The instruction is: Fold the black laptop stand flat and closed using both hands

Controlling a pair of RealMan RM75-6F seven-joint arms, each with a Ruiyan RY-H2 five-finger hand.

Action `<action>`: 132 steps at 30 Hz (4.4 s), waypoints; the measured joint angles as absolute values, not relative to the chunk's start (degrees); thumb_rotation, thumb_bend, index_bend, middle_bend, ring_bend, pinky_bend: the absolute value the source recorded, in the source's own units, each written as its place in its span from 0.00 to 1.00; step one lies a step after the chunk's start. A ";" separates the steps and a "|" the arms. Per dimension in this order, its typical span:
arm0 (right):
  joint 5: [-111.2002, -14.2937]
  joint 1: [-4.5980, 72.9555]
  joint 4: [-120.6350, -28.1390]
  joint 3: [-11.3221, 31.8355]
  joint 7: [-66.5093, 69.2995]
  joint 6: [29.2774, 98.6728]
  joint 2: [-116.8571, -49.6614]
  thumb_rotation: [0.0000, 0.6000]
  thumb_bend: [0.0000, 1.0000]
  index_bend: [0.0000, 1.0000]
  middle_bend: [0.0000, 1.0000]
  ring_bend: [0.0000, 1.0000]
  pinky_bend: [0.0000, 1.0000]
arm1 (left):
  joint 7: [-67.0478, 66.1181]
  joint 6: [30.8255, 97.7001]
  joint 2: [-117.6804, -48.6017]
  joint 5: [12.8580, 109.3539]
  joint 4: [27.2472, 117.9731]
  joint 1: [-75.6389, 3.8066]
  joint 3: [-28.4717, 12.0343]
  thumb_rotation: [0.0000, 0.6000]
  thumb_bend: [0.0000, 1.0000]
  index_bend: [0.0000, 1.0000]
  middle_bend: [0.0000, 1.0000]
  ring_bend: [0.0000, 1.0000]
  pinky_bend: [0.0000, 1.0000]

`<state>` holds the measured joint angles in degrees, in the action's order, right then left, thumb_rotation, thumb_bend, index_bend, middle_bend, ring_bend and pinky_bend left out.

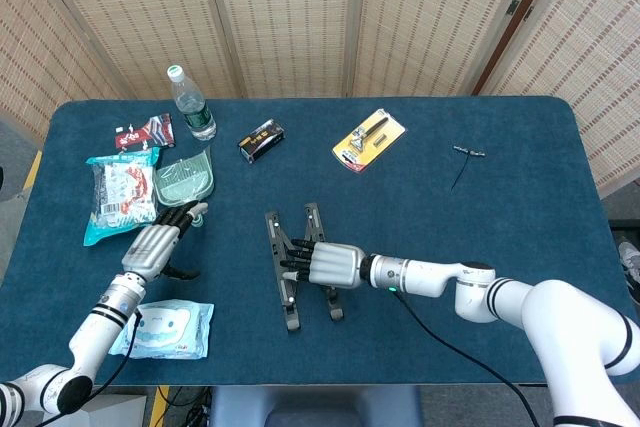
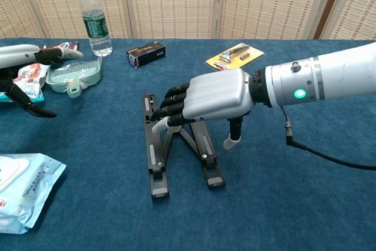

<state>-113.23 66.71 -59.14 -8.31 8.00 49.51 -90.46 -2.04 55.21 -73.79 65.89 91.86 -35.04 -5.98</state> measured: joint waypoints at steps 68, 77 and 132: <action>-104.60 83.29 -53.18 -9.79 21.77 35.20 -100.19 1.00 0.13 0.00 0.04 0.00 0.00 | 4.10 54.13 -74.32 69.79 88.17 -32.34 -6.73 1.00 0.13 0.00 0.00 0.00 0.00; -104.96 83.03 -50.77 -10.26 22.70 37.46 -101.70 1.00 0.15 0.00 0.25 0.00 0.00 | 4.11 54.28 -74.38 70.17 88.22 -32.20 -6.68 1.00 0.13 0.00 0.00 0.00 0.00; -106.22 74.12 -40.63 -12.20 25.64 52.24 -104.90 1.00 0.28 0.44 0.68 0.37 0.01 | 3.96 53.79 -75.49 71.82 88.53 -32.42 -6.13 1.00 0.13 0.00 0.00 0.00 0.00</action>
